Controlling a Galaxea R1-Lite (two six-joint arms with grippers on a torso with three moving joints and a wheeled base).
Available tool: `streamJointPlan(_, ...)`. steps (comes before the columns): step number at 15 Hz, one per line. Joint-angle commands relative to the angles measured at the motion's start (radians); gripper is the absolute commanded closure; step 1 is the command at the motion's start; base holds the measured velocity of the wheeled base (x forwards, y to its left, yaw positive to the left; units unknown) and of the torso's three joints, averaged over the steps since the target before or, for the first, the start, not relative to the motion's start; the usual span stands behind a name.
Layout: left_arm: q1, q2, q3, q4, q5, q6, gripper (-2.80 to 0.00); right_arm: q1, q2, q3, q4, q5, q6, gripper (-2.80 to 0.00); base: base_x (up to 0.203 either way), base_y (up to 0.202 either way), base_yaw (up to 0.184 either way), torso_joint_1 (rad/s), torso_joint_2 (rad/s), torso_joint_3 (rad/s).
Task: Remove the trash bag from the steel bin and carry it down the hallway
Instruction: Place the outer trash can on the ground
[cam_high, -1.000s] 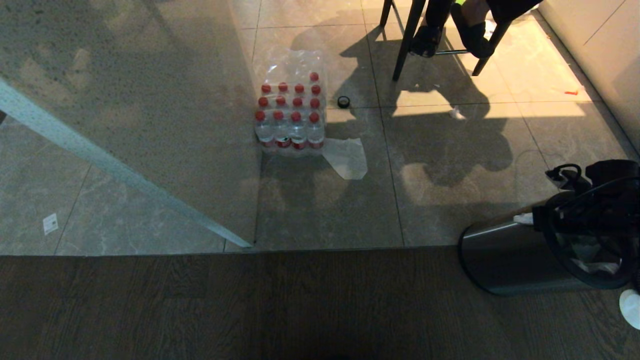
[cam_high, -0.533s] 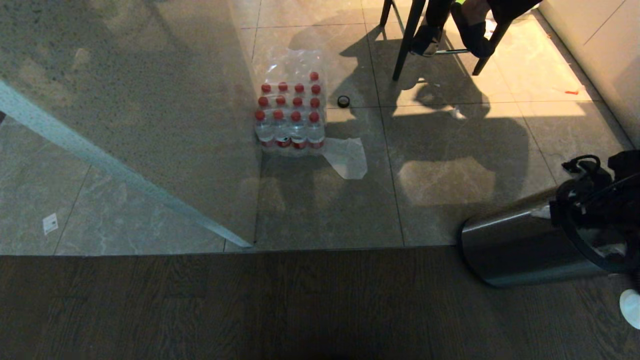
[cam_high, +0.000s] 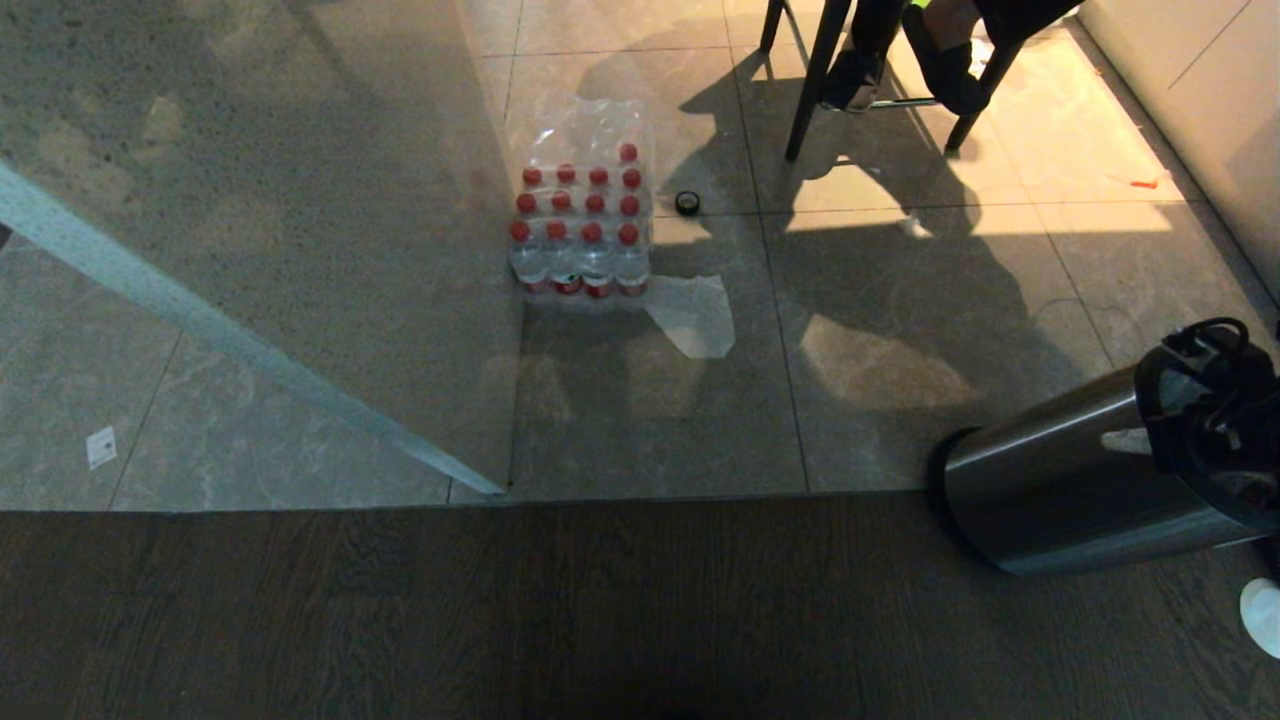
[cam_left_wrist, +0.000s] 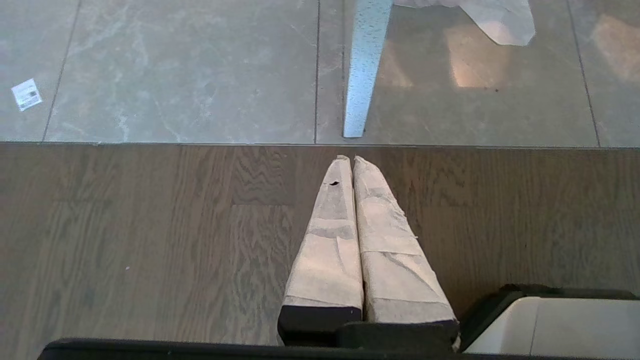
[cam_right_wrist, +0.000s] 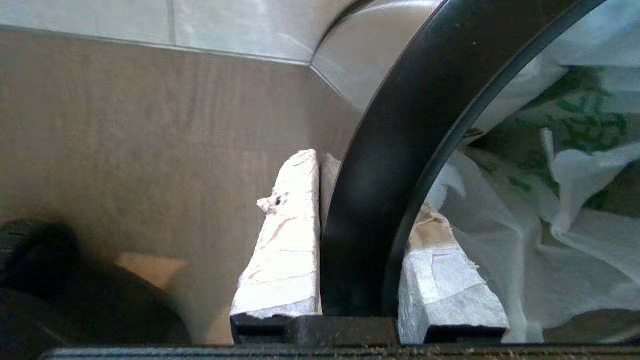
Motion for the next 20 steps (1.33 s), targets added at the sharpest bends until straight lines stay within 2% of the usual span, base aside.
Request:
streamJointPlan(1, 0.0, 0.0, 0.0, 0.0, 0.0, 0.0, 0.0, -0.014, -0.029, 0.004, -0.001, 0.001, -0.005, 0.0, 0.0, 0.0, 0.0, 0.0, 0.0, 0.0)
streamJointPlan(7, 0.0, 0.0, 0.0, 0.0, 0.0, 0.0, 0.0, -0.022, -0.139, 0.015, 0.033, 0.015, -0.011, 0.0, 0.0, 0.0, 0.0, 0.0, 0.0, 0.0)
streamJointPlan(14, 0.0, 0.0, 0.0, 0.0, 0.0, 0.0, 0.0, -0.091, -0.276, 0.018, 0.264, 0.116, -0.24, 0.0, 0.0, 0.0, 0.0, 0.0, 0.0, 0.0)
streamJointPlan(20, 0.0, 0.0, 0.0, 0.0, 0.0, 0.0, 0.0, -0.093, -0.357, -0.007, 0.314, 0.125, -0.254, 0.0, 0.0, 0.0, 0.0, 0.0, 0.0, 0.0)
